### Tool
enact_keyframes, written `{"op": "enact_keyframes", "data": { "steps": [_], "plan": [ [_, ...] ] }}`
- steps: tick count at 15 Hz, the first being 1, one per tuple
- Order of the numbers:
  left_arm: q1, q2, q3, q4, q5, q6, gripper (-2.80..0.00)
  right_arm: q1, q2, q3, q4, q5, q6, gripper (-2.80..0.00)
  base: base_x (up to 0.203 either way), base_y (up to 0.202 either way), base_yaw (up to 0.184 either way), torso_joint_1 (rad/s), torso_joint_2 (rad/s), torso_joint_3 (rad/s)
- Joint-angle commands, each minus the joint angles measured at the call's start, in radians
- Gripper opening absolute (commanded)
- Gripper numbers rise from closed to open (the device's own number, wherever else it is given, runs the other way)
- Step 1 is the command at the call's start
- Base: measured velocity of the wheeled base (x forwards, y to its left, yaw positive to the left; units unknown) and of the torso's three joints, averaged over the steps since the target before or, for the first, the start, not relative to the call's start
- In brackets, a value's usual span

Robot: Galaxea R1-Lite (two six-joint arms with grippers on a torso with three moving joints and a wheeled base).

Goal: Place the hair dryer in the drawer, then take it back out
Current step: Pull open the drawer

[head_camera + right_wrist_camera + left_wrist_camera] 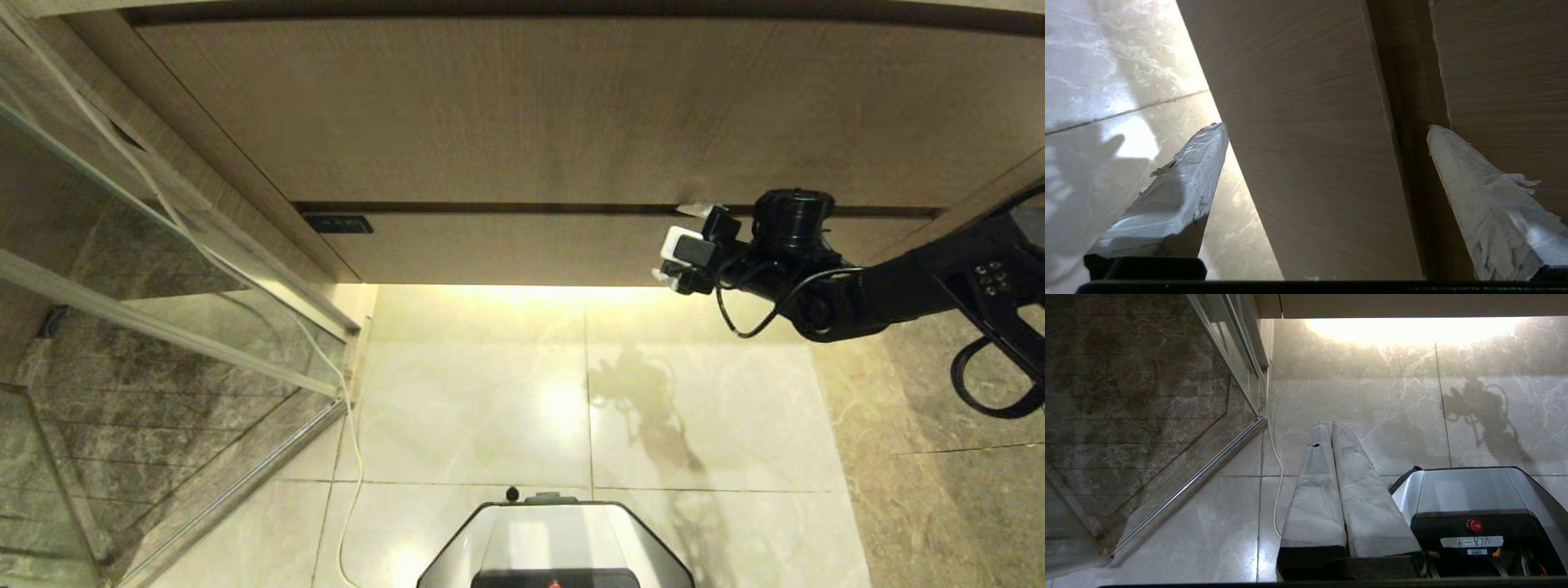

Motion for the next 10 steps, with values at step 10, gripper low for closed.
{"op": "enact_keyframes", "data": {
  "steps": [10],
  "plan": [
    [0.0, 0.0, 0.0, -0.001, 0.0, 0.0, -2.8, 0.0, 0.121, -0.154, -0.007, -0.062, -0.003, 0.0, 0.0, 0.0, 0.0, 0.0, 0.0, 0.0]
  ]
}}
